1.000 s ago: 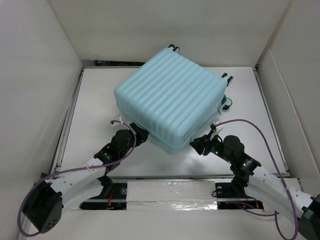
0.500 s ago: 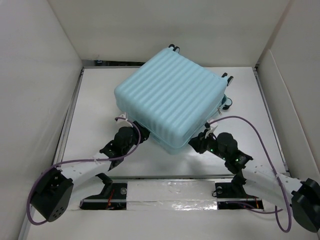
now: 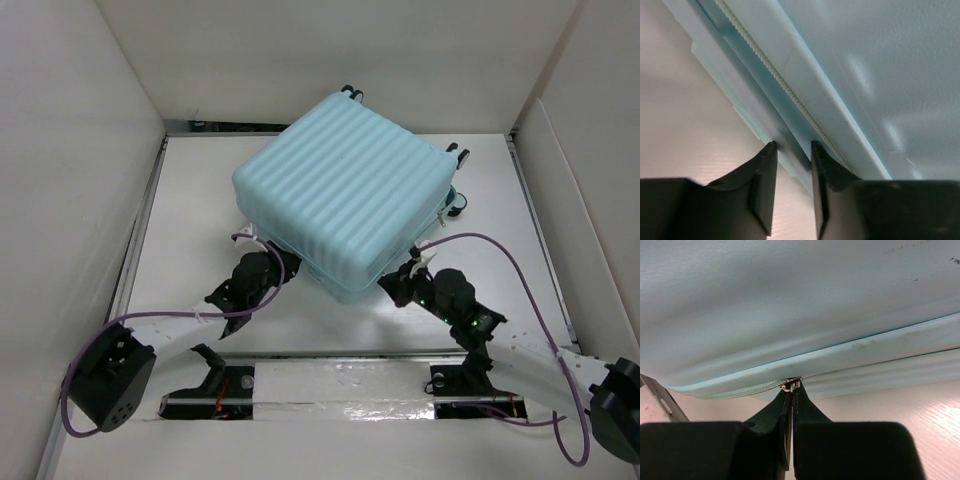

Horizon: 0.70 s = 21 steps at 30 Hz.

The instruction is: Pack the luggage

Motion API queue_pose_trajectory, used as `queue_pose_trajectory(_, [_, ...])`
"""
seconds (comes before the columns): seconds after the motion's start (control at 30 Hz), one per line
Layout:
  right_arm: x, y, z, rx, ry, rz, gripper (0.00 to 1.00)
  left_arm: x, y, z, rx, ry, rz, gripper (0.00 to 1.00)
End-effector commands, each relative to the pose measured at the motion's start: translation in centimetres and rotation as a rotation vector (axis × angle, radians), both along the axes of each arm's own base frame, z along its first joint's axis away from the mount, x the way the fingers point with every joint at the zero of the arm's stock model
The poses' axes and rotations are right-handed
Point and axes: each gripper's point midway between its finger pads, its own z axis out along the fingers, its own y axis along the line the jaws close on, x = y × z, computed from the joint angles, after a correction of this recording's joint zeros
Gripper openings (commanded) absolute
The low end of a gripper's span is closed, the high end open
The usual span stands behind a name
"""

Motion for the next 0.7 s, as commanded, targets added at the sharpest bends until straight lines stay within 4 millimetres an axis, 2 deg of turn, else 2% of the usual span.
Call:
queue_pose_trajectory(0.0, [1.1,0.3,4.8,0.104,-0.13,-0.05,0.0,-0.8,-2.9,1.0,-0.061,-0.023,-0.11,0.17])
queue_pose_trajectory(0.03, [0.9,0.2,4.7,0.101,-0.122,-0.051,0.0,-0.7,-2.8,0.9,-0.065,-0.025,-0.106,0.14])
queue_pose_trajectory(0.1, [-0.4,1.3,4.2,0.093,-0.093,0.004,0.0,-0.6,-3.2,1.4,-0.083,-0.042,-0.102,0.01])
queue_pose_trajectory(0.13, [-1.1,1.6,2.9,0.064,-0.039,0.019,0.0,-0.3,-3.2,1.7,-0.087,-0.051,-0.094,0.0])
queue_pose_trajectory(0.17, [-1.7,2.1,2.8,0.057,-0.016,0.041,0.0,-0.1,-3.4,2.3,-0.098,-0.068,-0.09,0.0])
queue_pose_trajectory(0.23, [-4.2,3.3,0.9,0.004,0.065,0.097,0.0,0.6,-3.8,3.5,-0.11,-0.099,-0.087,0.0])
queue_pose_trajectory(0.3, [-6.1,4.4,0.4,0.006,0.137,0.128,0.0,1.1,-4.2,4.5,-0.12,-0.121,-0.089,0.0])
queue_pose_trajectory(0.33, [-8.3,5.3,0.0,-0.01,0.164,0.189,0.0,1.4,-4.5,4.9,-0.124,-0.129,-0.093,0.0])
queue_pose_trajectory(0.43, [-10.7,7.0,0.9,-0.023,0.189,0.215,0.0,1.8,-5.5,5.2,-0.134,-0.137,-0.11,0.0])
queue_pose_trajectory(0.57, [-10.5,9.8,3.3,-0.008,0.165,0.18,0.0,1.3,-7.0,5.3,-0.157,-0.137,-0.137,0.0])
queue_pose_trajectory(0.6, [-10.0,10.8,2.9,-0.017,0.158,0.157,0.0,0.6,-7.8,5.2,-0.158,-0.133,-0.161,0.0])
queue_pose_trajectory(0.63, [-9.5,11.7,3.8,0.0,0.146,0.139,0.0,-0.1,-8.7,5.3,-0.161,-0.135,-0.178,0.0])
queue_pose_trajectory(0.67, [-9.0,12.1,3.6,-0.009,0.137,0.116,0.0,0.0,-8.6,5.4,-0.162,-0.139,-0.166,0.0])
